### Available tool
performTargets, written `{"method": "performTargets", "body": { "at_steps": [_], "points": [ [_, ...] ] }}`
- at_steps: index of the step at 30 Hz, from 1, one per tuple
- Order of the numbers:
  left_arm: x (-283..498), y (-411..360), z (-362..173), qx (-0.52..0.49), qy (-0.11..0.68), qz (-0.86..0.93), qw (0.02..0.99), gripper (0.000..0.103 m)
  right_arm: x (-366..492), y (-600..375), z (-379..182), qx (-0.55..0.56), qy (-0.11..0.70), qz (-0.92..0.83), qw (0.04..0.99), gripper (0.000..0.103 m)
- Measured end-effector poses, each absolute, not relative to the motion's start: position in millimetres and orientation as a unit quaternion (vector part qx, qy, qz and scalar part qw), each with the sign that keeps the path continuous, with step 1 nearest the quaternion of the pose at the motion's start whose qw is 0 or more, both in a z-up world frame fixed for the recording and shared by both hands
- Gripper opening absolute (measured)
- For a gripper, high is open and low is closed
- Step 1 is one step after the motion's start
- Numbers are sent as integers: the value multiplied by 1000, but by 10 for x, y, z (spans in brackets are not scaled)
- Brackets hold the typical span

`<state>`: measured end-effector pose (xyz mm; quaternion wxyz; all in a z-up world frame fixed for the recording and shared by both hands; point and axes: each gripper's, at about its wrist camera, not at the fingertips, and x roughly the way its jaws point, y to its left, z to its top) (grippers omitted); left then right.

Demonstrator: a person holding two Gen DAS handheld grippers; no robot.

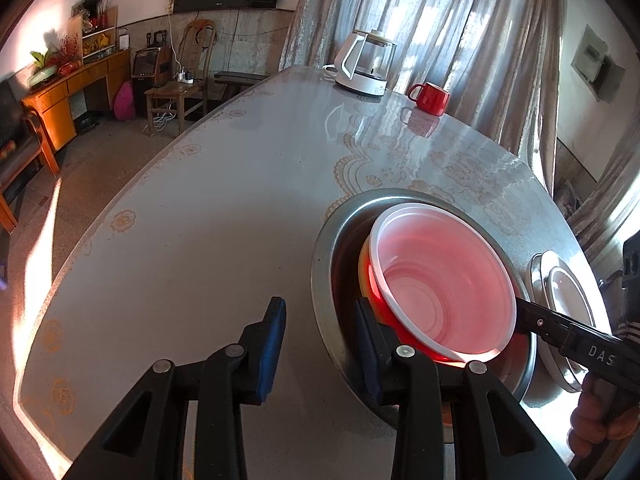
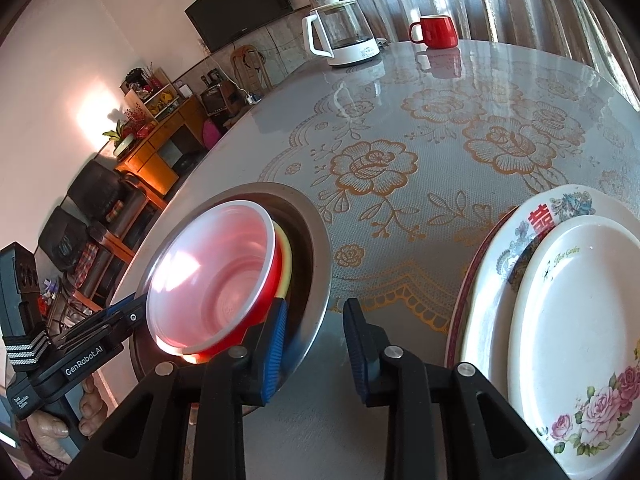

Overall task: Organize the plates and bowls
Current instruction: 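Grasp the steel bowl rim with the left gripper while the right gripper holds it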

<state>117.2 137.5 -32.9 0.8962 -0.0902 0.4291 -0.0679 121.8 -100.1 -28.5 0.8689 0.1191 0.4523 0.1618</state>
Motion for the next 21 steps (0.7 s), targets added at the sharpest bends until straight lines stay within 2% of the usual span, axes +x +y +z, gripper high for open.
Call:
{"method": "performTargets", "body": {
  "at_steps": [8, 14, 18, 21],
  "points": [
    [1206, 1410, -403, -110, 427, -97, 892, 35, 1254, -998, -306, 119, 454, 163, 868, 28],
    [1170, 1393, -393, -103, 410, -117, 899, 30, 1295, -984, -323, 118, 455, 162, 868, 26],
    [1121, 1375, -368, -99, 399, -131, 902, 22, 1292, -982, -320, 119, 454, 163, 868, 26],
    [1087, 1370, -357, -97, 394, -137, 904, 22, 1279, -974, -309, 117, 454, 165, 868, 25]
  ]
}}
